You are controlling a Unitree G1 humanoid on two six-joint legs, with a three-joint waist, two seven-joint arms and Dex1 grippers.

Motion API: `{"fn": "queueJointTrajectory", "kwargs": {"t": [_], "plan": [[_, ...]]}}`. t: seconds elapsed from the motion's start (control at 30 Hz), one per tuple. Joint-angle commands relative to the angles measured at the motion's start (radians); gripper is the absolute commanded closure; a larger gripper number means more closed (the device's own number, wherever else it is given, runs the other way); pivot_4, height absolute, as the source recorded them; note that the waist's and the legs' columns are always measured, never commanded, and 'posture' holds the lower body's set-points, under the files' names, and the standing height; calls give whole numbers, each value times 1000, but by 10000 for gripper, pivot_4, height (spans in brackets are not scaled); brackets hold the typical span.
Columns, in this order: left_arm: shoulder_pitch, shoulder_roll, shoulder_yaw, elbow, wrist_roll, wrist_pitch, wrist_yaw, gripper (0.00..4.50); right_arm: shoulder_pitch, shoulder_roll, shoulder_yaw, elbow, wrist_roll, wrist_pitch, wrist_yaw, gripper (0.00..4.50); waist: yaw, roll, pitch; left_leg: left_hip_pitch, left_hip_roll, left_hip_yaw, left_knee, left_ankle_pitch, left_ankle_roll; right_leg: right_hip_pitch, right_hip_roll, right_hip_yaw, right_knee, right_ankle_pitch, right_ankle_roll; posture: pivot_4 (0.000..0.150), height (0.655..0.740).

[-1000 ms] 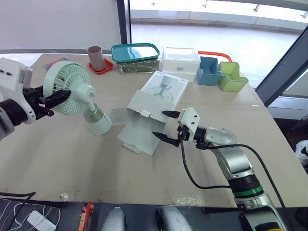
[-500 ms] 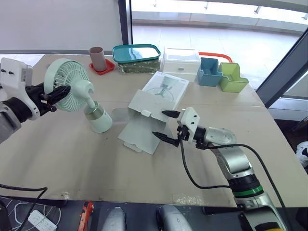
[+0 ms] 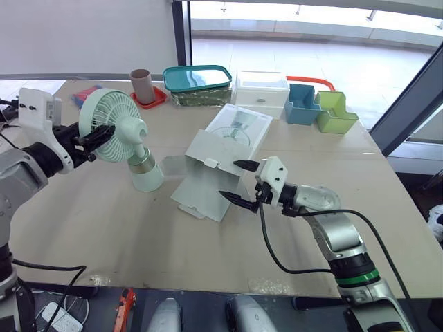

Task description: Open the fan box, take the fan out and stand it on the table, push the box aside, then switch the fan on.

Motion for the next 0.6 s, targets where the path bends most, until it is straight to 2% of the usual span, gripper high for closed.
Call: {"fn": "queueJointTrajectory", "kwargs": {"t": [0.03,0.07,0.1,0.13,0.17,0.2,0.6], "plan": [[6,-5,-40,26,21,30,-7,19965,-1,-5,-15,-45,3,-4,-11,0,0,0,0,0,0,0,0,0,0,0,0,0,0,0,0,1500,7400],[3,-6,-36,29,21,29,-10,15766,0,-5,-15,-46,3,-4,-12,0,0,0,0,0,0,0,0,0,0,0,0,0,0,0,0,1500,7400],[1,-4,-35,31,22,25,-16,14903,1,-6,-15,-46,3,-4,-14,0,0,0,0,0,0,0,0,0,0,0,0,0,0,0,0,1500,7400],[-4,-3,-33,33,22,21,-23,9932,2,-6,-15,-47,3,-4,-16,0,0,0,0,0,0,0,0,0,0,0,0,0,0,0,0,1500,7400],[-8,-3,-31,34,22,18,-28,8541,2,-6,-15,-47,3,-4,-17,0,-1,-1,1,0,0,0,0,0,0,0,0,0,0,0,0,1500,7400],[-14,0,-29,39,25,14,-35,768,3,-6,-16,-48,4,-3,-19,0,-1,-1,1,-1,0,0,0,0,0,-1,0,0,0,0,0,1500,7400],[16,57,12,69,48,-35,-174,768,22,-7,-31,-48,17,-7,-39,0,-2,-2,1,-4,1,0,-1,0,0,-4,0,-1,0,0,-1,1500,7400]]}}
